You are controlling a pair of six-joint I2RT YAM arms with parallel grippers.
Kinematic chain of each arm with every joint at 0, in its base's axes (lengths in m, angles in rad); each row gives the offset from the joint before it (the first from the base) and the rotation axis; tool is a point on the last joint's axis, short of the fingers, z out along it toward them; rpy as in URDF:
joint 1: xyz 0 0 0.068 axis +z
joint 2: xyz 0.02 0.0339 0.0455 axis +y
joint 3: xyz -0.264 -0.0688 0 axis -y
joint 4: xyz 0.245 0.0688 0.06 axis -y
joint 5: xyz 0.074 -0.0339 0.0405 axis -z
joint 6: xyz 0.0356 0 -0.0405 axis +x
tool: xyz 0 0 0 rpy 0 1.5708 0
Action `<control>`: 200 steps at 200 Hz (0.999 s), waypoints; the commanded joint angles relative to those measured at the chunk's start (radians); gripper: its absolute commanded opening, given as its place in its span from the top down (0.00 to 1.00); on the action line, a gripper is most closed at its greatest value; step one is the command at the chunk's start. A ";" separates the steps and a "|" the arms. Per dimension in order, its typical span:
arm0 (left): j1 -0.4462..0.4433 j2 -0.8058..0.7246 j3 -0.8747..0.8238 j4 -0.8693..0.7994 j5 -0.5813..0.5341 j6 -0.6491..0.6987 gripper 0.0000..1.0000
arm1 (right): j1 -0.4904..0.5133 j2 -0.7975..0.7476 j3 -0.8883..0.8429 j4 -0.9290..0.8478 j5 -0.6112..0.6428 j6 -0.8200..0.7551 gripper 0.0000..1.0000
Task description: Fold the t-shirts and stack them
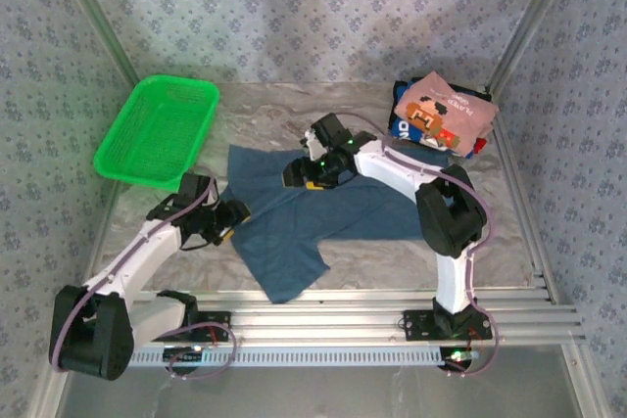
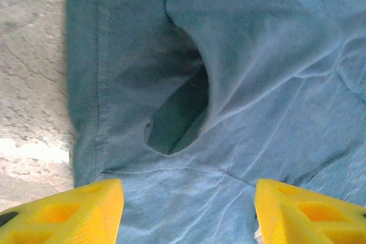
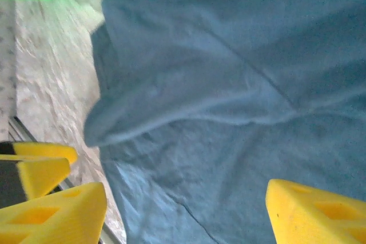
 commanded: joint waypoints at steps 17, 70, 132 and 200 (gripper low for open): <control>-0.067 0.073 -0.002 0.090 -0.061 0.036 0.39 | -0.010 0.005 -0.015 -0.011 -0.022 -0.048 0.24; -0.124 0.221 0.055 0.163 -0.175 0.044 0.42 | -0.003 -0.024 -0.040 0.021 -0.037 -0.057 0.23; -0.149 0.346 0.208 0.103 -0.253 0.082 0.79 | 0.001 -0.042 -0.088 0.045 -0.033 -0.041 0.24; -0.138 0.379 0.289 0.090 -0.233 0.115 1.00 | -0.007 -0.052 -0.118 0.057 -0.029 -0.034 0.25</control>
